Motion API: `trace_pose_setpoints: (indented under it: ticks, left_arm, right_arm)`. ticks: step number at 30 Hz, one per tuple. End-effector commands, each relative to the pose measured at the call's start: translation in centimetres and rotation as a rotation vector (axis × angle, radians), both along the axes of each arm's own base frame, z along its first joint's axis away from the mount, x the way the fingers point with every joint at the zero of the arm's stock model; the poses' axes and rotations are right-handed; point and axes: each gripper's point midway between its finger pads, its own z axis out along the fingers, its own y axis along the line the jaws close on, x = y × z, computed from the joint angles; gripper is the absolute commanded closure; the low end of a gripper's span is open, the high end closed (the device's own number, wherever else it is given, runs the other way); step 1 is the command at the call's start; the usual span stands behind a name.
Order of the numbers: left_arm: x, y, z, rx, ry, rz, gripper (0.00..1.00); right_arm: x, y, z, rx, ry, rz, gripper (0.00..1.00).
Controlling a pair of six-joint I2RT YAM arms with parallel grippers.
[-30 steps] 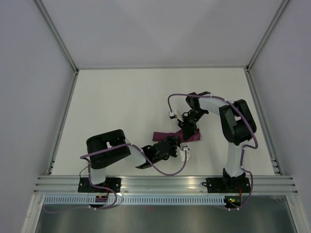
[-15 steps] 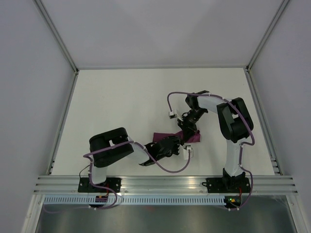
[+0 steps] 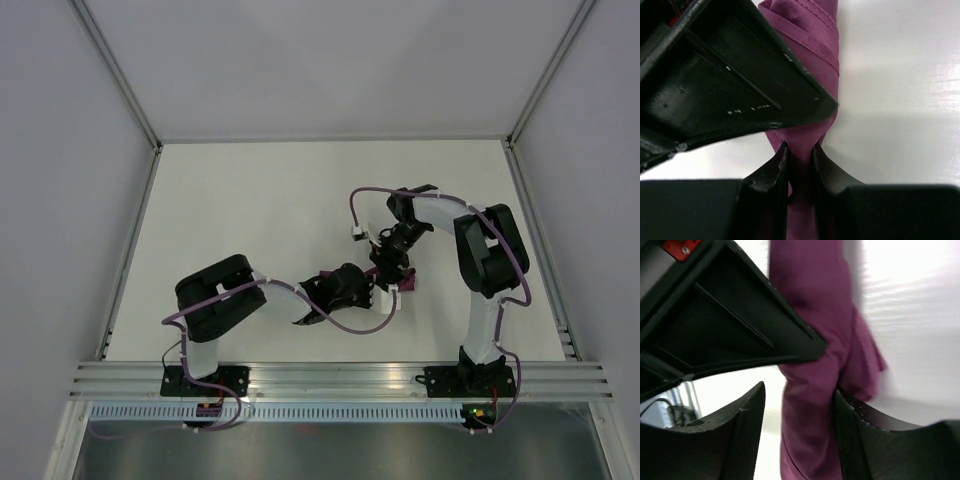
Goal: Fold the napkin, place the utensils inside, and roll it up
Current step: Roll the napkin with the utensil
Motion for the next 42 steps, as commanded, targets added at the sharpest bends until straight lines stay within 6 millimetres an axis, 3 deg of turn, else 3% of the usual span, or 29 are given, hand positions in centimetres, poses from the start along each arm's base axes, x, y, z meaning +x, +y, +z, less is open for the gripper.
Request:
trace_pose_setpoints:
  ticks: [1, 4, 7, 11, 15, 17, 18, 20, 21, 22, 26, 32, 33, 37, 42]
  left_arm:
    - [-3.5, 3.0, -5.1, 0.135, 0.295, -0.002, 0.98]
    - [-3.8, 3.2, -5.1, 0.135, 0.364, 0.005, 0.98]
    - [-4.3, 3.1, -5.2, 0.135, 0.438, 0.006, 0.98]
    - [-4.3, 3.5, -5.3, 0.151, 0.541, 0.023, 0.98]
    - [-4.2, 3.3, -4.7, 0.125, 0.647, 0.029, 0.98]
    - [-4.1, 3.4, -4.5, 0.109, 0.697, 0.036, 0.98]
    - [-4.2, 3.5, -4.5, 0.117, 0.727, 0.047, 0.98]
    - [-4.5, 4.0, -4.9, 0.136, 0.791, 0.059, 0.98]
    - [-4.2, 3.7, -4.6, 0.13, 0.807, 0.062, 0.98]
    - [-4.1, 3.8, -4.7, 0.132, 0.827, 0.072, 0.98]
    - [-4.2, 4.2, -5.3, 0.151, 0.893, 0.091, 0.98]
    - [-3.9, 4.5, -5.5, 0.148, 1.019, 0.132, 0.98]
    - [-4.0, 4.4, -5.5, 0.147, 1.026, 0.131, 0.98]
    - [-4.1, 4.7, -5.8, 0.156, 1.094, 0.143, 0.98]
    - [-4.3, 4.8, -5.7, 0.171, 1.141, 0.143, 0.98]
  right_arm:
    - [4.2, -0.2, 1.0, 0.038, -0.201, -0.04, 0.4]
    - [6.8, -0.6, 3.6, 0.069, -0.322, -0.166, 0.38]
    - [8.5, -1.4, 4.9, 0.095, -0.39, -0.281, 0.36]
    - [9.9, -3.8, 7.4, 0.138, -0.501, -0.396, 0.36]
    - [9.4, -5.6, 8.8, 0.181, -0.581, -0.469, 0.35]
    - [9.1, -6.5, 10.4, 0.207, -0.643, -0.492, 0.36]
    - [8.5, -6.7, 9.9, 0.211, -0.654, -0.494, 0.36]
    - [7.6, -6.9, 11.3, 0.242, -0.728, -0.494, 0.36]
    - [6.5, -6.8, 10.5, 0.246, -0.726, -0.479, 0.36]
    - [5.7, -6.5, 11.6, 0.28, -0.774, -0.452, 0.35]
    - [3.4, -6.2, 11.5, 0.305, -0.833, -0.4, 0.3]
    - [0.5, -4.8, 8.7, 0.251, -0.814, -0.262, 0.29]
    - [0.6, -5.1, 8.2, 0.229, -0.819, -0.27, 0.29]
    - [-0.4, -3.3, 7.0, 0.208, -0.875, -0.2, 0.28]
    - [-0.1, -2.6, 5.9, 0.18, -0.932, -0.167, 0.27]
